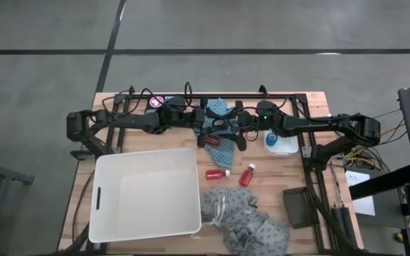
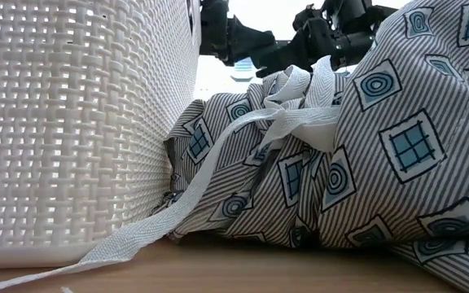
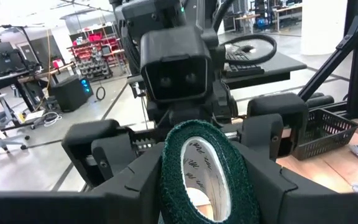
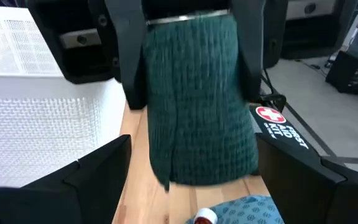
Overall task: Pick & Place Medicine items
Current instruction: Put the green bandage into the small white bin
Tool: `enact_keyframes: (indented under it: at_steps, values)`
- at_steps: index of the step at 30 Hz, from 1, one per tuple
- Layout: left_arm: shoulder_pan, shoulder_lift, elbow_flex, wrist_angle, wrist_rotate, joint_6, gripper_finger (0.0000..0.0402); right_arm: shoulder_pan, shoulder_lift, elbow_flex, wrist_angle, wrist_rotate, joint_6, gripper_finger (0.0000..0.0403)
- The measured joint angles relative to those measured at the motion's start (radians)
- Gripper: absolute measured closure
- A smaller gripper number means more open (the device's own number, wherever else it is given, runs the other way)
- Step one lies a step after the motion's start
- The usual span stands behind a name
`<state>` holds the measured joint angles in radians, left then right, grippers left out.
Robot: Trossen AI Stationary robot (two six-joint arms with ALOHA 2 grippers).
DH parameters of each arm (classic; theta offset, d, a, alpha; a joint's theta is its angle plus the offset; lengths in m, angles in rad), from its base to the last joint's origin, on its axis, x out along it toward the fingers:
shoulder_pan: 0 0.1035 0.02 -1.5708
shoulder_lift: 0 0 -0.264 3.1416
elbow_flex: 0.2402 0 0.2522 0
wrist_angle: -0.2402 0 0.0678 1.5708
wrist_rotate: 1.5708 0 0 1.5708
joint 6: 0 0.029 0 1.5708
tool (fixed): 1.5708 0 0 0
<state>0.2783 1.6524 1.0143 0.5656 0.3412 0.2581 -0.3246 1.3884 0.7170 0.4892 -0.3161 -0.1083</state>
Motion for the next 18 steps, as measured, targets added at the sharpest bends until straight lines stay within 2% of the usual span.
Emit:
enact_keyframes:
  at_steps: [11,18]
  values:
    - [0.0,0.0,0.0,-0.028,0.0,0.0,0.0235,0.0,0.0,0.016,-0.006,-0.003,0.048,0.0071]
    - [0.0,0.0,0.001,-0.028,0.0,0.0,0.0235,0.0,0.0,0.015,-0.007,-0.005,0.022,0.0075]
